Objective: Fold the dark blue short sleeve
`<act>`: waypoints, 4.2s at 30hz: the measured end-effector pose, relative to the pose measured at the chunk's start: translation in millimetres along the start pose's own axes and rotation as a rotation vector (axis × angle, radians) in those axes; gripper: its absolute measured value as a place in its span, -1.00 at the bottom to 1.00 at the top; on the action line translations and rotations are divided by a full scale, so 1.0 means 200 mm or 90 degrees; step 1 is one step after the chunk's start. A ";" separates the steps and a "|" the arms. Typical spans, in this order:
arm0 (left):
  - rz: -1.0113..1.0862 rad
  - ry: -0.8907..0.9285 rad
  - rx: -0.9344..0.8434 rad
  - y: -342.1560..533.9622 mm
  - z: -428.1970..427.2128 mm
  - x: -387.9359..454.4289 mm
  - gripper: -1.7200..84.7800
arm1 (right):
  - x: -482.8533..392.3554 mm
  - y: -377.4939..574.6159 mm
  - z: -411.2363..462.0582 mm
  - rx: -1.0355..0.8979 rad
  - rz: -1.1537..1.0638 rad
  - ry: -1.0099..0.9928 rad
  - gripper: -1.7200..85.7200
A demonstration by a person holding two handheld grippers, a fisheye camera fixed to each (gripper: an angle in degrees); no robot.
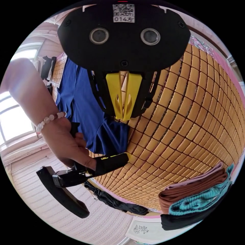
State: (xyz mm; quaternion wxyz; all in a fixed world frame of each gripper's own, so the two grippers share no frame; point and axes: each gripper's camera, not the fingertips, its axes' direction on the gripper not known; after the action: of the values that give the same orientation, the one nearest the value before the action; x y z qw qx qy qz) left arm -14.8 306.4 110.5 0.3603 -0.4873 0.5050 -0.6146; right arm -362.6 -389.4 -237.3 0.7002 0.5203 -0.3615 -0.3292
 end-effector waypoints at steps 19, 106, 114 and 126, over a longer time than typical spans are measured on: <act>0.238 0.033 0.126 0.00 -0.11 0.50 -0.85 | 0.59 0.77 -0.55 0.214 0.136 -0.247 -0.95; 0.424 -0.056 -0.192 0.00 0.83 1.76 -0.81 | 0.97 2.21 -1.13 0.186 0.251 -0.157 -0.88; 0.545 0.034 -0.182 -0.11 0.86 2.22 -0.84 | 1.00 3.43 -1.33 0.329 0.596 -0.126 -0.80; 0.726 0.098 -0.243 -0.14 1.73 3.53 -0.80 | 1.14 4.07 -1.21 0.322 0.743 -0.189 -0.79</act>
State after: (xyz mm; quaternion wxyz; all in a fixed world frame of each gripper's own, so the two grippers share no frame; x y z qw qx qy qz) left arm 131.6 -441.3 309.1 0.5016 -0.1500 0.8126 -0.2561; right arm 30.3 -264.1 539.3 0.5627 0.3362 -0.7437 0.1314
